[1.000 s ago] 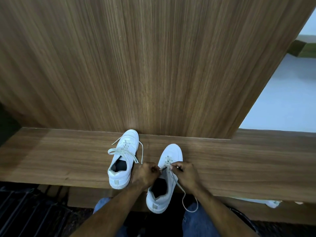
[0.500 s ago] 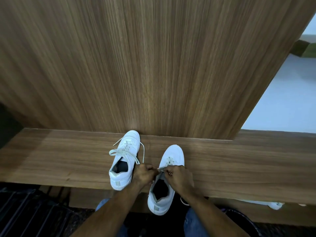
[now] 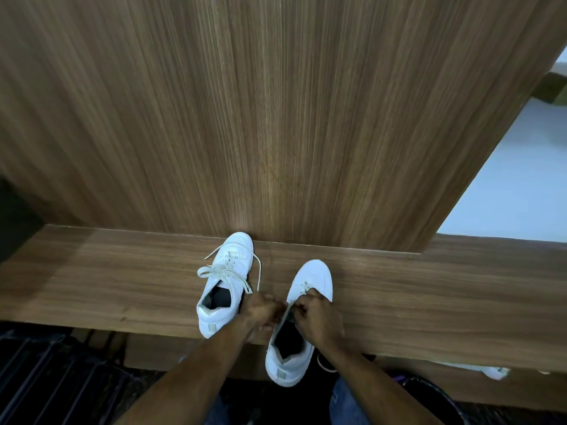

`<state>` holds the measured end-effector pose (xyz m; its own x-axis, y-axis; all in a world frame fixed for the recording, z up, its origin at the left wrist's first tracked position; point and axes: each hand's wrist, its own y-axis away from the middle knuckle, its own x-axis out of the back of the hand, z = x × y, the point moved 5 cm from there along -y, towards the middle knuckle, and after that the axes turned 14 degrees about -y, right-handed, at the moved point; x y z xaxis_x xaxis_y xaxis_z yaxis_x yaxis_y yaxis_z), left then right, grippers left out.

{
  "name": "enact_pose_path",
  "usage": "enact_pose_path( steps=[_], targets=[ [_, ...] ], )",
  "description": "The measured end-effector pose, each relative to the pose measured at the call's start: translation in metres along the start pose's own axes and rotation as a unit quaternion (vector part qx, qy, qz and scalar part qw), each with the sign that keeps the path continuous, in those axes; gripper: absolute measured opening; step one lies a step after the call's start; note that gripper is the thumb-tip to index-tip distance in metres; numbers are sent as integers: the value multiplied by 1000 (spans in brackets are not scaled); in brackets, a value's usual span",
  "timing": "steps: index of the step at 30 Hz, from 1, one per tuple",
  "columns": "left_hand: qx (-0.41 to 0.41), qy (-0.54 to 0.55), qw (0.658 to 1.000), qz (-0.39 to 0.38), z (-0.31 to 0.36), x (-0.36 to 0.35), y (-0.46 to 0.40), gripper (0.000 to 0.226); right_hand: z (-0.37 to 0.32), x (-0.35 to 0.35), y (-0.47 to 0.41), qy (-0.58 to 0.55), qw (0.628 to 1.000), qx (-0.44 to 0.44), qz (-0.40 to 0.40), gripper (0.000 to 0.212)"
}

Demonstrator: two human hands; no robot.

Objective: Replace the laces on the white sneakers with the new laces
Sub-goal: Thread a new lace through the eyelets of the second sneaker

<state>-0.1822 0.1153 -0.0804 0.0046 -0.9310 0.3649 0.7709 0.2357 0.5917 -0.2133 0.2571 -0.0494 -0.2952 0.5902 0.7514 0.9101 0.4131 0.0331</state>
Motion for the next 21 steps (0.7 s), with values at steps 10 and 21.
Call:
enact_pose_path(
  steps=[10,21],
  targets=[
    [-95,298,947,78,73,76,0,19,17,13,6,20,999,24,-25,42],
    [-31,107,991,80,26,46,1,14,27,12,13,-49,998,-8,-40,47]
  ],
)
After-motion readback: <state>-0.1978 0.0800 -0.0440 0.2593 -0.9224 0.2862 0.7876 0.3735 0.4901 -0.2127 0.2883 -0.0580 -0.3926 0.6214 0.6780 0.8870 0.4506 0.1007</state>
